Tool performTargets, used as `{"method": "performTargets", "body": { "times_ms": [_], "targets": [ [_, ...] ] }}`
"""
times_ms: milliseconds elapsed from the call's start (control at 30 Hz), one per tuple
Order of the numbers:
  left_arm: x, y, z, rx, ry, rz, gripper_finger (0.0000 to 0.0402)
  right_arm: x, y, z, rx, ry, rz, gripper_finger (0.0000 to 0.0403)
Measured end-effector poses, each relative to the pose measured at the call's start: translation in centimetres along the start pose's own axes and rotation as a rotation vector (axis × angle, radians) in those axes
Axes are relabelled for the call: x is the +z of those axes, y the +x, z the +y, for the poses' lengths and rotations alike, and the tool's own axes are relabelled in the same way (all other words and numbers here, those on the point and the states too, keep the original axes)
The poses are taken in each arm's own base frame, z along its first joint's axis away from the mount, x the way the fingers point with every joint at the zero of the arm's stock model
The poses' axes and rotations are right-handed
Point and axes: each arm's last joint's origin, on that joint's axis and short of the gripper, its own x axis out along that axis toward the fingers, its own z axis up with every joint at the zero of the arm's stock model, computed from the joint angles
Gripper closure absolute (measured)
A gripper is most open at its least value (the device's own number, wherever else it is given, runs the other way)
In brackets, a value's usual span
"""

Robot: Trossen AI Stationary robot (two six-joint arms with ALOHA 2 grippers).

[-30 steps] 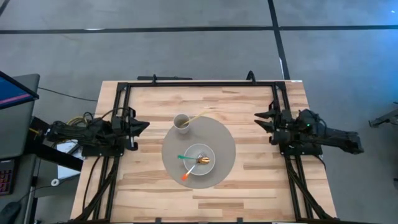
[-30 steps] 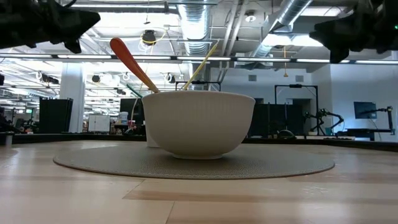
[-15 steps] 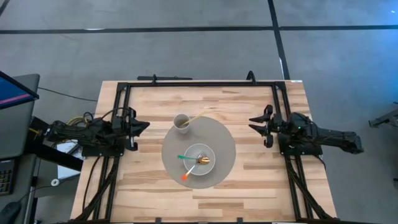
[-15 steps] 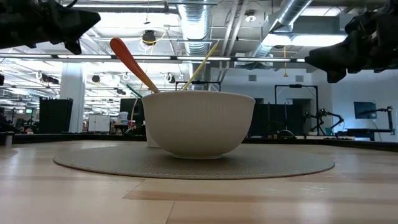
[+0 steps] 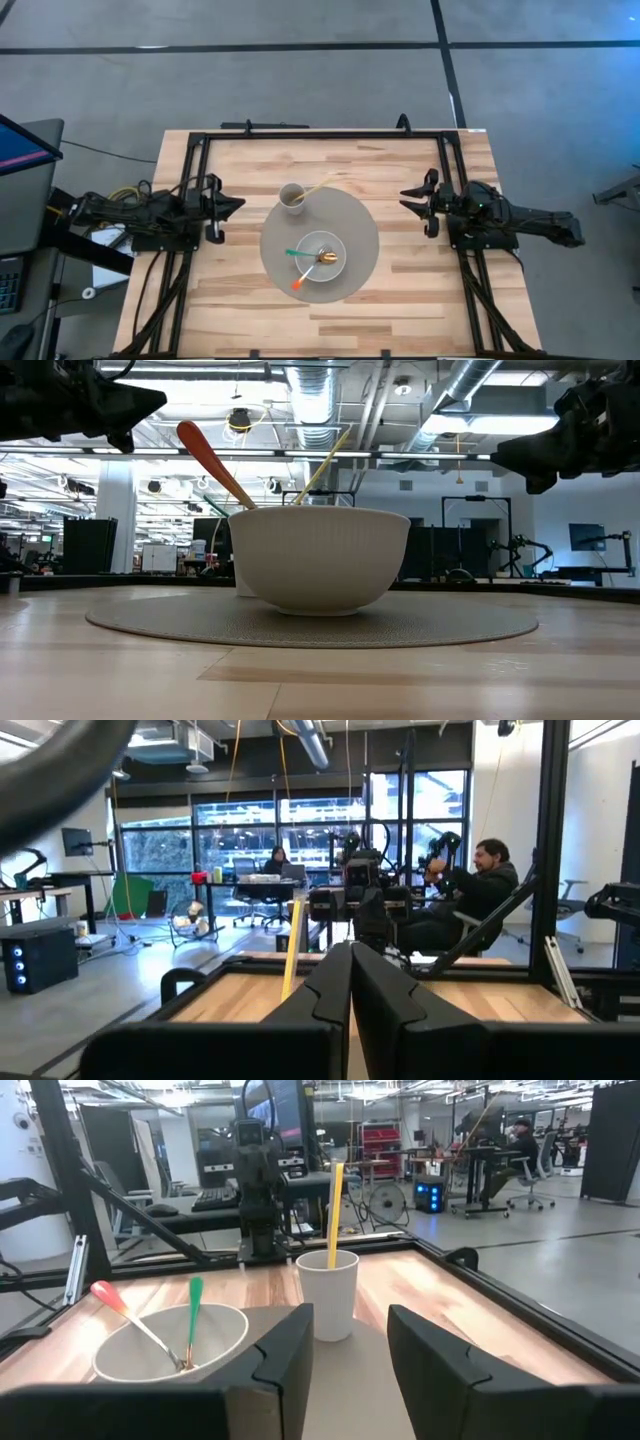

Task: Pick & Place Utensil
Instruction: Return to Home Position

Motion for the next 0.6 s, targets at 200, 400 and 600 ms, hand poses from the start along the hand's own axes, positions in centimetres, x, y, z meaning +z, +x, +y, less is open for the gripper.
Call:
{"method": "performTargets", "body": {
  "times_ms": [200,400,600],
  "targets": [
    [-0.37,0.23,-0.10,-0.004,0.010,0.036,0.0389,0.00,0.00,0.00,0.000,0.000,0.000,0.0278],
    [-0.72,0.43,-0.20,-0.008,0.019,0.070,0.0389,0.00,0.00,0.00,0.000,0.000,0.000,0.0278],
    [-1.04,0.60,-0.28,-0.012,0.027,0.100,0.0389,0.01,0.00,0.00,0.000,0.000,0.000,0.0278]
  ]
}}
